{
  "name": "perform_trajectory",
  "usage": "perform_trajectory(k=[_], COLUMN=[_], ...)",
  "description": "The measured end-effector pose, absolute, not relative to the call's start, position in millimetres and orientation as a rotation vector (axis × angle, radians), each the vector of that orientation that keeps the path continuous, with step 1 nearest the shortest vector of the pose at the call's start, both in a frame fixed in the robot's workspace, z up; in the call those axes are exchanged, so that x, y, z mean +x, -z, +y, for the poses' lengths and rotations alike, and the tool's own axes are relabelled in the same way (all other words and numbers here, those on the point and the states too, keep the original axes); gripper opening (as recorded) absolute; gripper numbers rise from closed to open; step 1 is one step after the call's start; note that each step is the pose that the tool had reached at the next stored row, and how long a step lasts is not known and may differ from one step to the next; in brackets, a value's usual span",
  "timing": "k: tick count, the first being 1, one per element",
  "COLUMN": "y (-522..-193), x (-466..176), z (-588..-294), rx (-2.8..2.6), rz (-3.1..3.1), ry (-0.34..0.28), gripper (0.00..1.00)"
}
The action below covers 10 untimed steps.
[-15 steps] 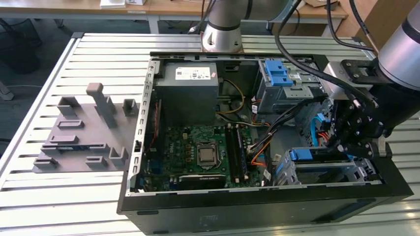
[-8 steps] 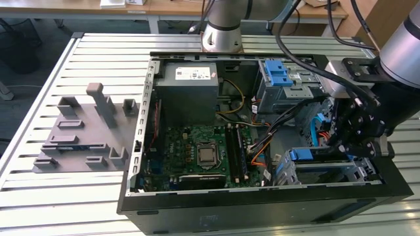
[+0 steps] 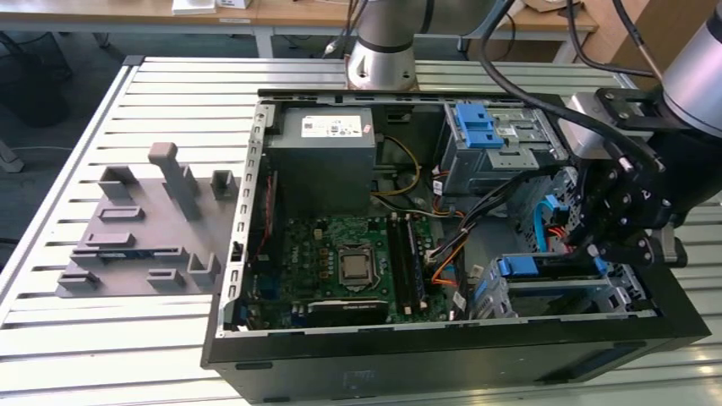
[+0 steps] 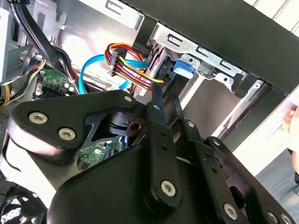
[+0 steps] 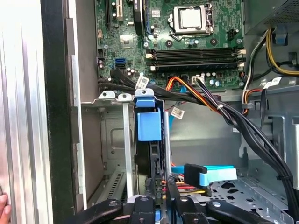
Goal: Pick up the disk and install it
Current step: 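Insert the first disk wire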
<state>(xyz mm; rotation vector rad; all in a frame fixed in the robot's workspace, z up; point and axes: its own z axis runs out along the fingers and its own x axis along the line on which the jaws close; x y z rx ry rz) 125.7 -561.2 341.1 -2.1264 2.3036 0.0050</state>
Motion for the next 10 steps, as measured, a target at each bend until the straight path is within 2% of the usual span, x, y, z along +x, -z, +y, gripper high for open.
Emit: perform_trajectory(k=[5, 7, 10], y=[-342.4, -342.5, -342.5], x=[125.7, 125.7, 125.7], z=[-561.2, -561.2, -561.2], rx=[-2.126, -2.126, -2.126], rz=[2.304, 2.304, 2.304], ry=[-0.005, -0.005, -0.005], gripper=[0.22, 0.11, 0.11])
